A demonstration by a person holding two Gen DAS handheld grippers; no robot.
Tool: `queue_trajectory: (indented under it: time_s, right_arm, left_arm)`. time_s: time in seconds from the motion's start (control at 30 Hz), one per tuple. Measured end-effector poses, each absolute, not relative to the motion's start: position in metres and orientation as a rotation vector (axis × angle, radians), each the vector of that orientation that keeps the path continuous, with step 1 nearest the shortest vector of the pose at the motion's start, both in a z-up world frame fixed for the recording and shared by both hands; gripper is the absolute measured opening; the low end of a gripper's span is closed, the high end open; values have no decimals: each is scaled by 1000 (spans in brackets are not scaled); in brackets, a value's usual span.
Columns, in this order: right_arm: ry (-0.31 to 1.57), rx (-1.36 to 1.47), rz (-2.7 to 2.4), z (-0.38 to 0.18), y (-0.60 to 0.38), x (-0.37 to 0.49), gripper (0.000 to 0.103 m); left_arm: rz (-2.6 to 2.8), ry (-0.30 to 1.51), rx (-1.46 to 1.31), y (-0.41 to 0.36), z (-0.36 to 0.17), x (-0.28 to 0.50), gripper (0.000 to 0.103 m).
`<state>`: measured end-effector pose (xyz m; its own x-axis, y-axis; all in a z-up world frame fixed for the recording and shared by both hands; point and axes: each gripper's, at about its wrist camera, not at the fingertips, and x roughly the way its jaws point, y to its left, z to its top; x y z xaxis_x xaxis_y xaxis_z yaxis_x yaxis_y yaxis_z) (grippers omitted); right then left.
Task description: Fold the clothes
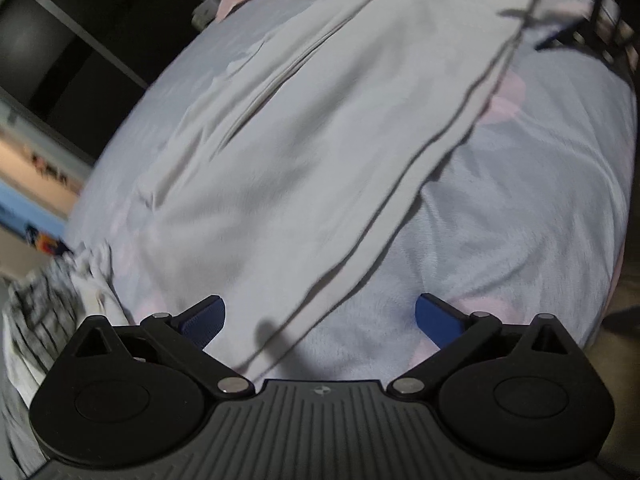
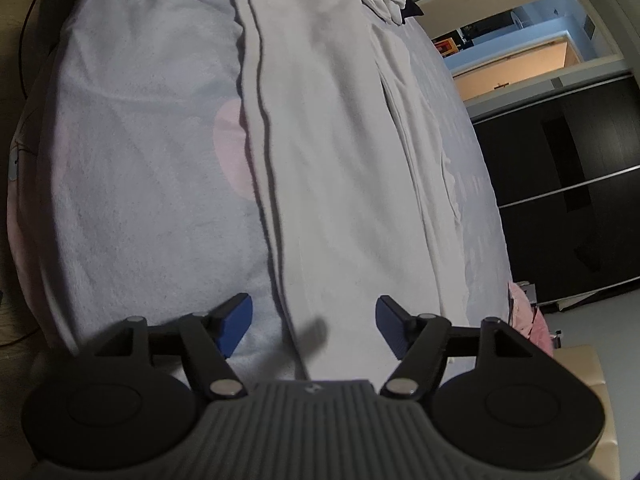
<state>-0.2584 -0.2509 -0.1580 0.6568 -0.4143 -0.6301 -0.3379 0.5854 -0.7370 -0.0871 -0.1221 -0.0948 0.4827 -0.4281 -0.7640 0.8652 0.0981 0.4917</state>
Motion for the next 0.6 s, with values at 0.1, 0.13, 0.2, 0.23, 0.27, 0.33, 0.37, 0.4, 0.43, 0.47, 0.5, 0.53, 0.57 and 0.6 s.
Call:
queue_trajectory:
  time_s: [0.1, 0.13, 0.2, 0.23, 0.27, 0.33, 0.37, 0.4, 0.43, 0.47, 0.5, 0.53, 0.57, 0.6]
  right_arm:
    - [892, -966, -56, -157, -254, -258, 71]
    - [891, -966, -57, -157, -255, -258, 71]
    - [890, -972, -59, -158, -255, -258, 71]
    - [889, -976, -59, -158, -254, -258, 71]
    - [889, -980, -60, -158, -254, -259, 71]
    - [893, -980, -65, -158, -255, -260, 71]
    - [895, -980, -67, -157, -256, -260, 71]
    - [897, -981, -69, -157, -256, -261, 71]
    - [899, -981, -71, -157, -257, -262, 71]
    - [901, -981, -74, -157, -257, -262, 71]
    - [905, -983, -81, -157, -258, -262, 71]
    - [908, -985, -84, -156, -258, -262, 71]
    - [910, -987, -87, -156, -258, -262, 71]
    - [913, -990, -90, -156, -258, -262, 71]
  left_arm:
    - [-1007, 540, 1039, -122, -93, -82, 103]
    - [-1009, 536, 1034, -121, -92, -82, 103]
    - [-1022, 507, 1044, -120, -92, -85, 103]
    - [-1035, 480, 1063, -120, -93, -87, 103]
    - [-1043, 454, 1082, -119, -93, -90, 103]
    - [-1052, 398, 1132, -116, -93, -98, 103]
    - [-1055, 370, 1158, -114, -93, -102, 102]
    - [-1058, 341, 1183, -112, -93, -106, 102]
    - [-1049, 304, 1209, -111, -93, -108, 101]
    - [-1038, 265, 1234, -111, -93, -109, 98]
    - [-1025, 236, 1256, -112, -95, -110, 96]
    - [-1008, 214, 1274, -113, -95, -110, 93]
    - [-995, 206, 1290, -114, -95, -109, 87]
    - [-982, 200, 1305, -115, -96, -107, 85]
